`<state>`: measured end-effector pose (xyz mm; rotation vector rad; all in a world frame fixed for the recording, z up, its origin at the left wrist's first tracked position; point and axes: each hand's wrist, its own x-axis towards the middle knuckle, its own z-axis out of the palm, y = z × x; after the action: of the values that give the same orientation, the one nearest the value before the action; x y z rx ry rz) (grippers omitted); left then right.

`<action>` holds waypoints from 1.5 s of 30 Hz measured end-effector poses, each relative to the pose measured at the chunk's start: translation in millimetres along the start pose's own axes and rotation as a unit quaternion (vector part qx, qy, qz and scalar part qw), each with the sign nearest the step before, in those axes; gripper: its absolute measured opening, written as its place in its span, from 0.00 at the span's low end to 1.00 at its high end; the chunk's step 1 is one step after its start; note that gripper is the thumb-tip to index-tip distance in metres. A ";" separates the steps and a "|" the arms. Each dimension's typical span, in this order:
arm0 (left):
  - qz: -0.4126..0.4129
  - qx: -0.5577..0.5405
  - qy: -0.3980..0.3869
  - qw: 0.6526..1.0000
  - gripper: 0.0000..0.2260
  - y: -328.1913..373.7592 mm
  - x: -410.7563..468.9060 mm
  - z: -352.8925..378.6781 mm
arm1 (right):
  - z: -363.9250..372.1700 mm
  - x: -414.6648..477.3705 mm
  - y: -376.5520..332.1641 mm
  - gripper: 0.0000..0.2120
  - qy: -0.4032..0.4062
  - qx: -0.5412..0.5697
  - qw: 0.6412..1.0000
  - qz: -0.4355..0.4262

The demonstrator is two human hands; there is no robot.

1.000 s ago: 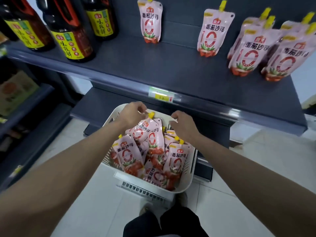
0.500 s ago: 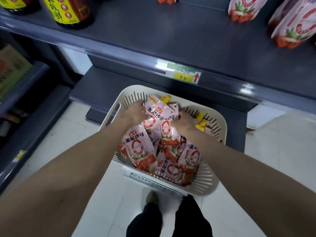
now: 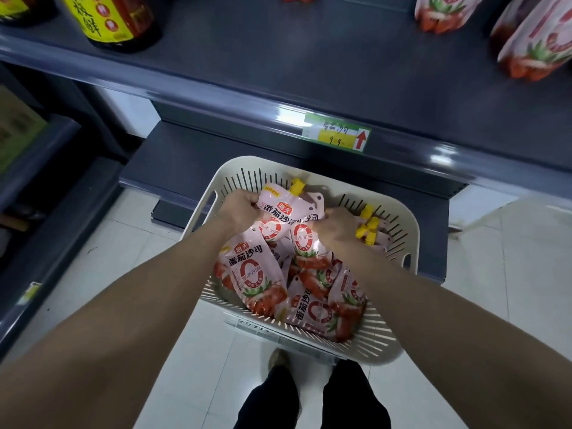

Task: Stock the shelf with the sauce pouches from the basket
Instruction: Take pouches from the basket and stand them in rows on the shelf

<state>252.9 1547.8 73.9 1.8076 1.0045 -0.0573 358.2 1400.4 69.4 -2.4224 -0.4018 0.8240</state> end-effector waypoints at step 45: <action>0.240 -0.198 -0.009 0.950 0.10 361.0 -56.5 102.9 | -410.6 -47.2 45.3 0.09 0.387 0.258 0.881 -0.085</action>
<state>491.5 1386.0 320.9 1.6219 0.4934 0.4018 586.2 1179.5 338.0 -1.9560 -0.0567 -0.1497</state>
